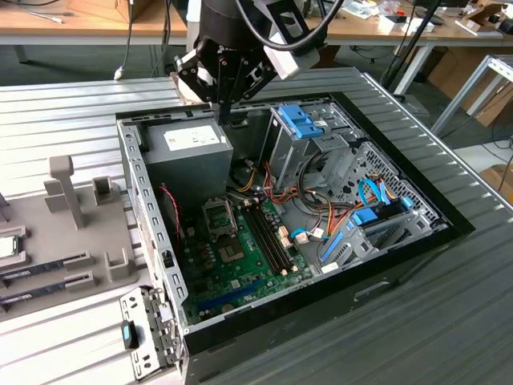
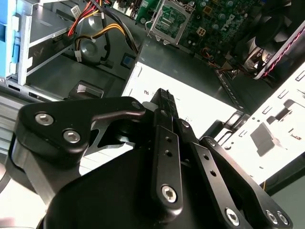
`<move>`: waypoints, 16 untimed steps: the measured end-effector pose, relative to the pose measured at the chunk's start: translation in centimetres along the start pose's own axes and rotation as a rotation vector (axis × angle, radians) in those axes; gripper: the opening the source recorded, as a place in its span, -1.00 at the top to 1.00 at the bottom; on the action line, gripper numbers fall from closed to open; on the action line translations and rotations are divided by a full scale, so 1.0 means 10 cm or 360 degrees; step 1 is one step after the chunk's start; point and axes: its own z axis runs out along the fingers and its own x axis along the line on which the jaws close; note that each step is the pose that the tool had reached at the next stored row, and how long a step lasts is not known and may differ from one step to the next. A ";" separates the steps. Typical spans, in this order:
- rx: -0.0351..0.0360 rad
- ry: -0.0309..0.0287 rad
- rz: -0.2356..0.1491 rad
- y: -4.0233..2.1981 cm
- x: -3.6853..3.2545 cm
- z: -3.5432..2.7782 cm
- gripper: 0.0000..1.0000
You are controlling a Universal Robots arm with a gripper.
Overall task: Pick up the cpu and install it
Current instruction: 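Reach for the cpu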
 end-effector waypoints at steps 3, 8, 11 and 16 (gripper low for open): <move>0.0000 0.00000 0.0000 -0.001 0.009 0.000 0.79; 0.0000 0.00000 0.0000 -0.002 0.031 -0.001 0.79; 0.0000 0.00000 0.0000 -0.003 0.038 -0.001 0.79; 0.0000 -0.00001 0.0000 -0.004 0.053 -0.001 0.79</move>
